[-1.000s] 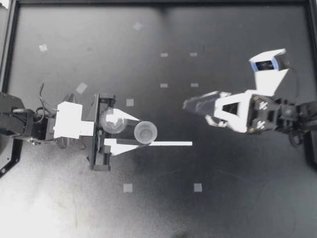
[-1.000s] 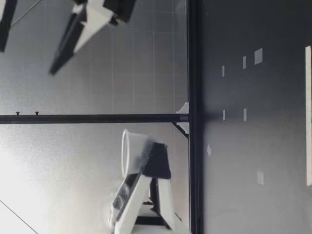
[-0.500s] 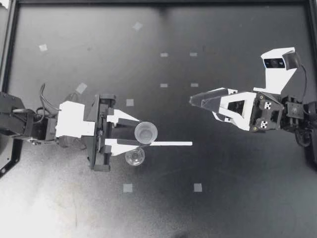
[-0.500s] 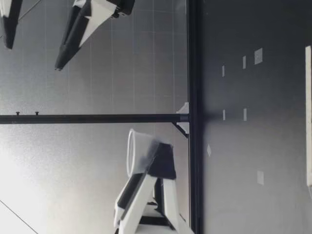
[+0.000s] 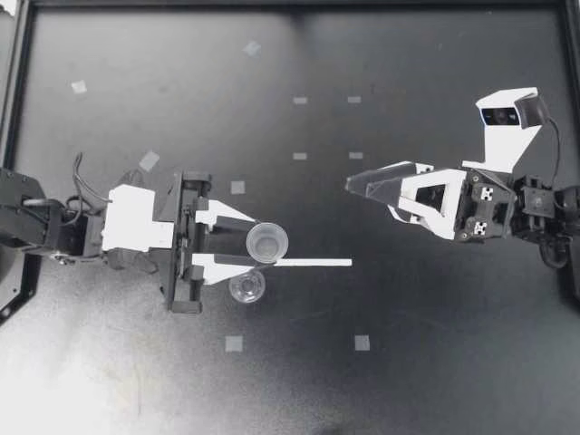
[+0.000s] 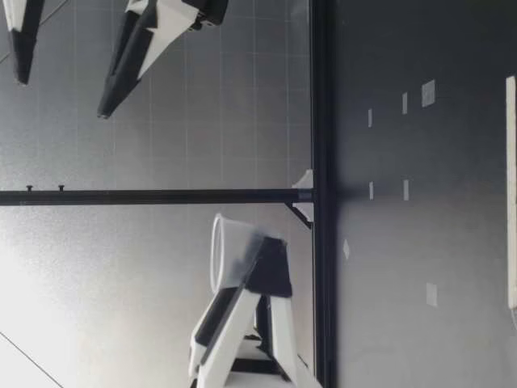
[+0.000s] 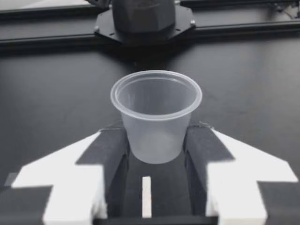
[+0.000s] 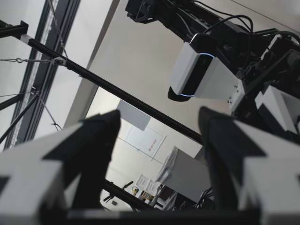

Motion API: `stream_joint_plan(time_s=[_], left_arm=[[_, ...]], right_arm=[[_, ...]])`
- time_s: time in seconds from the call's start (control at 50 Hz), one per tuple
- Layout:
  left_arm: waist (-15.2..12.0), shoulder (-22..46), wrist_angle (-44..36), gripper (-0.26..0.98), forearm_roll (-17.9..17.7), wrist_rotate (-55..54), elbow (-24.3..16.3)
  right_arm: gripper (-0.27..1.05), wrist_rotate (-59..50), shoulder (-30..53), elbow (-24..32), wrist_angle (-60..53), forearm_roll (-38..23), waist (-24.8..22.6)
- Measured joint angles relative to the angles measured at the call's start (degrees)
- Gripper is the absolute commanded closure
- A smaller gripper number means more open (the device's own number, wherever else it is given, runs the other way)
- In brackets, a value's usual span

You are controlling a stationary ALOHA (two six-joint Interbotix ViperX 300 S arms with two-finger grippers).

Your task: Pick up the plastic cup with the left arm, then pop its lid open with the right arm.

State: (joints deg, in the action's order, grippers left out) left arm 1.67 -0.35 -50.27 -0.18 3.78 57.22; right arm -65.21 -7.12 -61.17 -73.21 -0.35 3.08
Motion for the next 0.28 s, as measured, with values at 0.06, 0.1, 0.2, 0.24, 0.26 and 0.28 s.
stream_joint_plan(time_s=[0.06, 0.1, 0.2, 0.24, 0.26, 0.28], left_arm=[[0.0, 0.0, 0.0, 0.63, 0.1, -0.1, 0.0], [-0.1, -0.1, 0.0, 0.63, 0.1, -0.1, 0.0], [0.0, 0.0, -0.1, 0.63, 0.0, -0.1, 0.0], [0.0, -0.1, 0.0, 0.63, 0.0, -0.1, 0.0], [-0.1, 0.0, -0.1, 0.63, 0.1, -0.1, 0.0], [0.0, 0.0, 0.0, 0.63, 0.0, -0.1, 0.0]], right_arm=[[0.11, -0.1, 0.1, 0.0, 0.0, 0.0, 0.0], [0.11, -0.1, 0.2, 0.0, 0.0, 0.0, 0.0], [0.11, -0.1, 0.4, 0.0, 0.3, 0.0, 0.0], [0.11, -0.1, 0.4, 0.0, 0.5, 0.0, 0.0], [0.11, -0.1, 0.4, 0.0, 0.7, 0.0, 0.0], [0.11, -0.1, 0.4, 0.0, 0.8, 0.0, 0.0]])
